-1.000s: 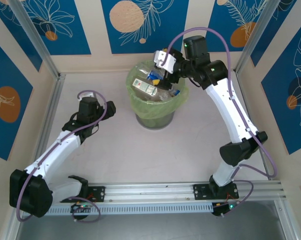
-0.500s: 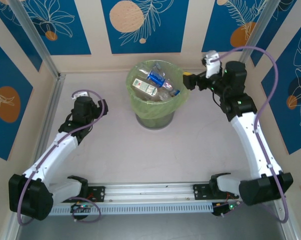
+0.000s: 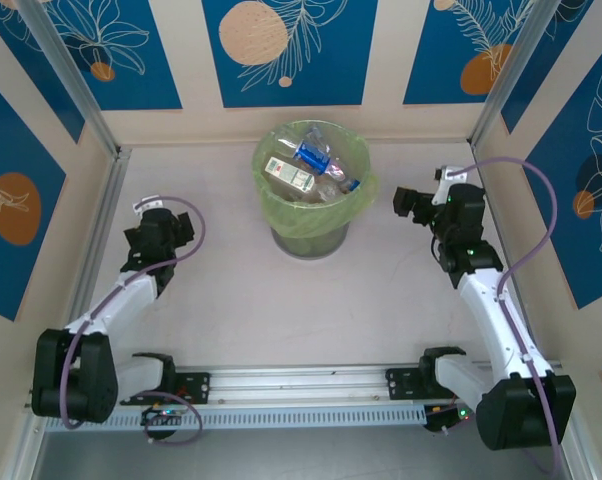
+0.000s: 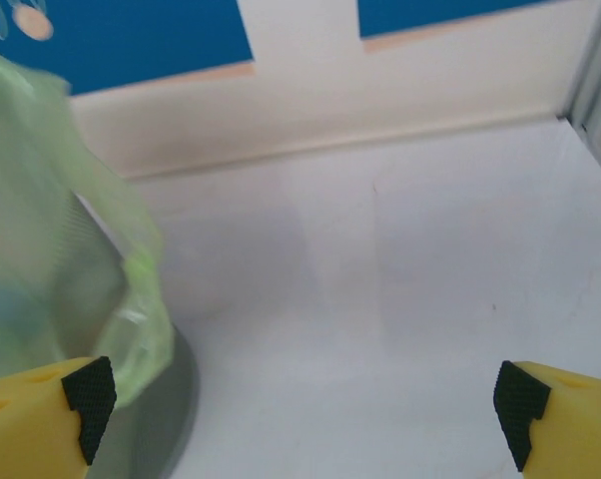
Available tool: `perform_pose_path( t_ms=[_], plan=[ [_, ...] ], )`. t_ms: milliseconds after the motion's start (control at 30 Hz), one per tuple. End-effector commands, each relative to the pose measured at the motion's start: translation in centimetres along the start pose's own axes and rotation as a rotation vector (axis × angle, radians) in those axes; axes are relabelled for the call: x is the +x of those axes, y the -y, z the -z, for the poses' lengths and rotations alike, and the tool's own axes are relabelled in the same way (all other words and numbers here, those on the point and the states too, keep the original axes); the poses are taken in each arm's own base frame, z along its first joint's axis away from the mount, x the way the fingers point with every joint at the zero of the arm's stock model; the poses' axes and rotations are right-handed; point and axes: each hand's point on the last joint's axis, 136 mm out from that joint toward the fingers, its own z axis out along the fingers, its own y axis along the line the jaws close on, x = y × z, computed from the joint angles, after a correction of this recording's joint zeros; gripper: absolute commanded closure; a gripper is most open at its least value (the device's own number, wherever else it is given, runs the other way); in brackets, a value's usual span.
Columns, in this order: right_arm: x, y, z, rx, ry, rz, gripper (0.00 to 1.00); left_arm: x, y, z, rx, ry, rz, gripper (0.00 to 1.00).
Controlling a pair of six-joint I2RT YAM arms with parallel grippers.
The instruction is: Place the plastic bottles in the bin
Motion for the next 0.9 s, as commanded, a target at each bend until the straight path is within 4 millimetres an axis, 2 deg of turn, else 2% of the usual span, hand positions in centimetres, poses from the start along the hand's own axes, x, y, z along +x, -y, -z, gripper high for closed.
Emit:
perform_pose_path(
  t_ms=[0, 133, 367, 533, 733, 867],
  plan=[
    [1.3, 2.0, -0.8, 0.077, 0.062, -0.053, 0.01, -1.3, 0.7, -0.8, 0.047, 0.081, -0.010, 0.00],
    [4.1, 3.5, -2.5, 0.110, 0.048, -0.082, 0.01, 0.8, 1.4, -2.3, 0.075, 0.060, -0.068, 0.00],
    [7.6, 3.2, -5.4, 0.062, -0.031, -0.089, 0.01, 3.0, 2.6, -3.2, 0.146, 0.112, -0.123, 0.00],
    [8.3, 3.8, -5.9, 0.090, -0.030, -0.076, 0.01, 4.5, 4.3, -3.8, 0.240, 0.155, -0.156, 0.00],
    [10.5, 5.5, -6.3, 0.162, 0.029, -0.028, 0.01, 4.4, 3.6, -4.0, 0.166, 0.157, -0.153, 0.00],
    [9.7, 4.8, -6.5, 0.145, 0.099, 0.029, 0.01, 4.5, 3.6, -4.0, 0.164, 0.151, -0.155, 0.00]
  ],
)
